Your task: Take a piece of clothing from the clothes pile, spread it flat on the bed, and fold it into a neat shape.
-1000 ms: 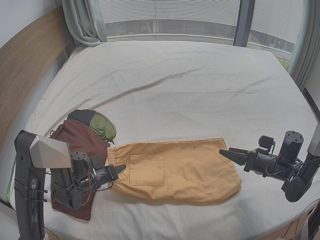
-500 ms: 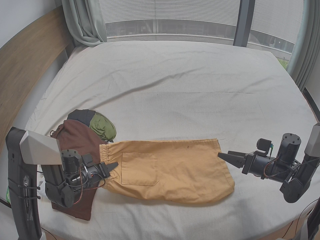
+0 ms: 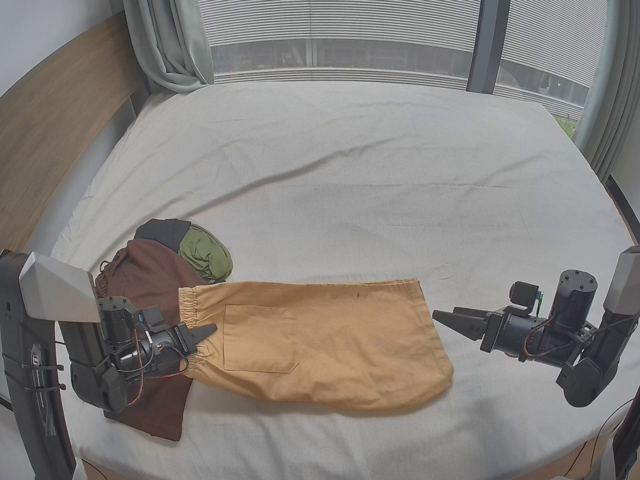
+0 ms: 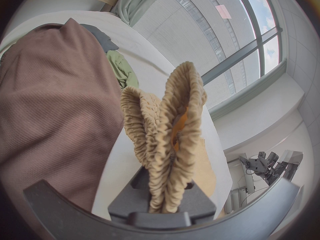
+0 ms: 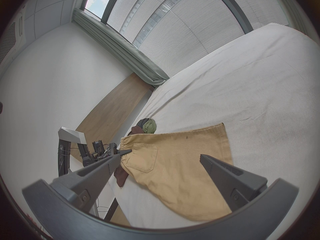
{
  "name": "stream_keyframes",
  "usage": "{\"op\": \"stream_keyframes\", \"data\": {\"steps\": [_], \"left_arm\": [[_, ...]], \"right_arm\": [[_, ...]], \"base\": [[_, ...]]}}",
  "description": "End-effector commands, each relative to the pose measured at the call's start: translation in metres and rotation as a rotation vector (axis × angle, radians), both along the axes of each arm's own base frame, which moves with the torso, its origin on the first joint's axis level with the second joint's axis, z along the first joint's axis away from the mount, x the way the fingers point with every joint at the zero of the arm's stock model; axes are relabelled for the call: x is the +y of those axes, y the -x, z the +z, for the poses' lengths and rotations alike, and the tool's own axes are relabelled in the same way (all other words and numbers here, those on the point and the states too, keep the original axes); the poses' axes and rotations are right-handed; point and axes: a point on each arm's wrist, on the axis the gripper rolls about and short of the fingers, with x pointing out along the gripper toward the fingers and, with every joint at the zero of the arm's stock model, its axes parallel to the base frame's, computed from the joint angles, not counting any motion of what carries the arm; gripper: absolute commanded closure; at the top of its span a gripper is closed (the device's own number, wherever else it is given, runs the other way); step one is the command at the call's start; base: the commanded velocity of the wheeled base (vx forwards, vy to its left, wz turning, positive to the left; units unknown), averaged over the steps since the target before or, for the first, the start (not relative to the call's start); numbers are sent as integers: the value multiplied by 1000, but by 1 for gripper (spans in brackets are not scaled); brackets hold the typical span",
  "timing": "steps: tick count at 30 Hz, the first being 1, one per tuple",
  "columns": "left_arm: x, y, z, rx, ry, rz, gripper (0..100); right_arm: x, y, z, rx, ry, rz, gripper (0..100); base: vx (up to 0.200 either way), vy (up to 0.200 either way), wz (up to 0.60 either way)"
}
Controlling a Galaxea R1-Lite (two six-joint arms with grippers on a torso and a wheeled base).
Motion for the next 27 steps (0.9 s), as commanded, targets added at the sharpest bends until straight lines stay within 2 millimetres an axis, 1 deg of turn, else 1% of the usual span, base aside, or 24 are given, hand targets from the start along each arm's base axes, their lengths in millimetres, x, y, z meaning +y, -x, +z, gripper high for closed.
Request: {"op": "stream_keyframes", "data": {"steps": [1, 5, 10, 14, 21, 27], "left_arm": [[6, 2, 2, 1, 3, 13, 100], [11, 4, 5, -5, 9, 14, 100], [12, 5, 10, -14, 14, 14, 100], [18, 6, 12, -16, 18, 27, 100], [14, 9, 20, -24, 36, 9, 100], [4, 8, 40, -38, 112, 3, 100]], "right_arm": [[2, 0, -3, 11, 4, 7, 0], [2, 0, -3, 11, 4, 7, 0], [2, 0, -4, 14, 4, 8, 0], [2, 0, -4, 14, 4, 8, 0], [3, 0, -5, 17, 5, 13, 0], [3, 0, -7, 14, 18, 3, 0]], "base": [[0, 0, 0], [0, 0, 0], [0, 0, 0], [0, 0, 0], [0, 0, 0], [0, 0, 0]]}}
